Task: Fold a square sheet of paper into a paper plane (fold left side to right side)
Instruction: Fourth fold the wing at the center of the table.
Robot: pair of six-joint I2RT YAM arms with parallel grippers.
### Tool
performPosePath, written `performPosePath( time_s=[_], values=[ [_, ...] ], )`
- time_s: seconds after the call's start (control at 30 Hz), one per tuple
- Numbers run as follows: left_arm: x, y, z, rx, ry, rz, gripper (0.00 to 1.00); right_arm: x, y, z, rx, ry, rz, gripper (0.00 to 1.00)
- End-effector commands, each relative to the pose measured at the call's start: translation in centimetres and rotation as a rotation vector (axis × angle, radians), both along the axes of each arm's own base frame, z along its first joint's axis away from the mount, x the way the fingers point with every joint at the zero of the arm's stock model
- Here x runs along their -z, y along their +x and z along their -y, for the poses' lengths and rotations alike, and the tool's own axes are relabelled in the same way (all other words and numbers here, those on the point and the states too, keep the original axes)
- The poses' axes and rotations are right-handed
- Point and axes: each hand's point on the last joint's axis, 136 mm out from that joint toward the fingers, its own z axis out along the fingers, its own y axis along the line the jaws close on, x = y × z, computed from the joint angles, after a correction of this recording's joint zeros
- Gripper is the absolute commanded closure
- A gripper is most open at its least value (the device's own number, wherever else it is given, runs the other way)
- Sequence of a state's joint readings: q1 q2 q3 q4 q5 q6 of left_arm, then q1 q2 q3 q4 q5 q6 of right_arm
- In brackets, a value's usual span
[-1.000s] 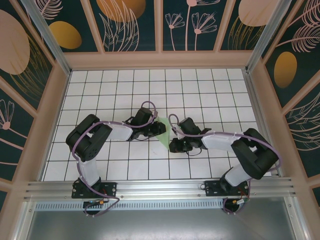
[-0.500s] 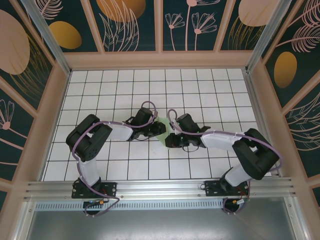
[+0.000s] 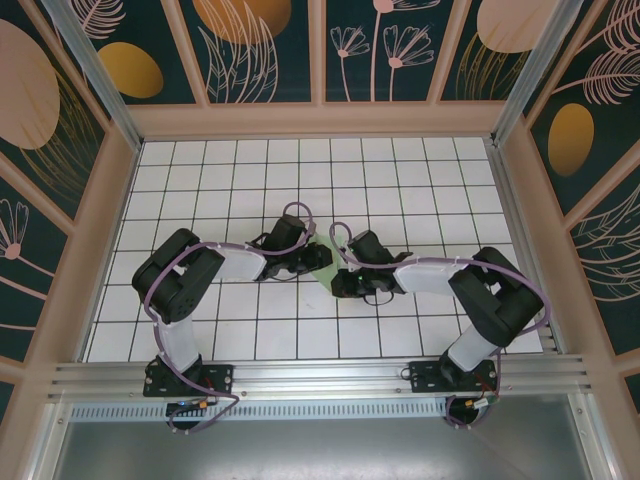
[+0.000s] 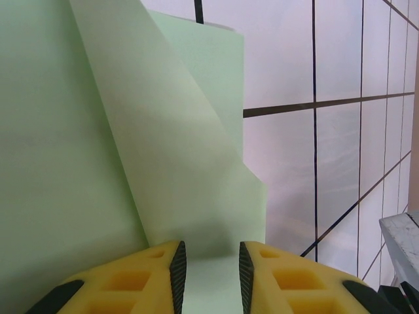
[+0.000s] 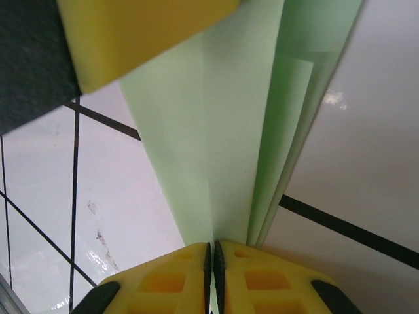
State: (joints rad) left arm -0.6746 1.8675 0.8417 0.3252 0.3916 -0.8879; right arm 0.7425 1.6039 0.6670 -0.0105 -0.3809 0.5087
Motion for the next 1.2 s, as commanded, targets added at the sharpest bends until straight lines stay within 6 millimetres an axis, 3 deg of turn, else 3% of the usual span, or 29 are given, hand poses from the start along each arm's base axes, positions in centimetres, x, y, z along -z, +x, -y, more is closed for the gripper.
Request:
performPosePath(
  time_s=[0.0,0.23,0.73,1.17],
  values=[
    [5.3,-0.7,-3.7,-0.049,0.217,-0.070,0.68,3.8,-3.6,3.5,0.029,-0.165,-0.144,0.84],
    [4.4,1.7,-3.5,-0.060,0.226,-0.040,0.67,5.0,-5.0,4.4,0.037,-0.191,-0.201,0.85],
    [2.7,7.2,-3.5,-0.104,0.219,0.020,0.65,6.0,-5.6,5.1,0.028,-0.236,-0.226,0.85],
    [1.4,10.0,-2.9,-0.121,0.182,0.047,0.63,6.2,-5.5,5.2,0.034,-0.246,-0.228,0.86]
  ],
)
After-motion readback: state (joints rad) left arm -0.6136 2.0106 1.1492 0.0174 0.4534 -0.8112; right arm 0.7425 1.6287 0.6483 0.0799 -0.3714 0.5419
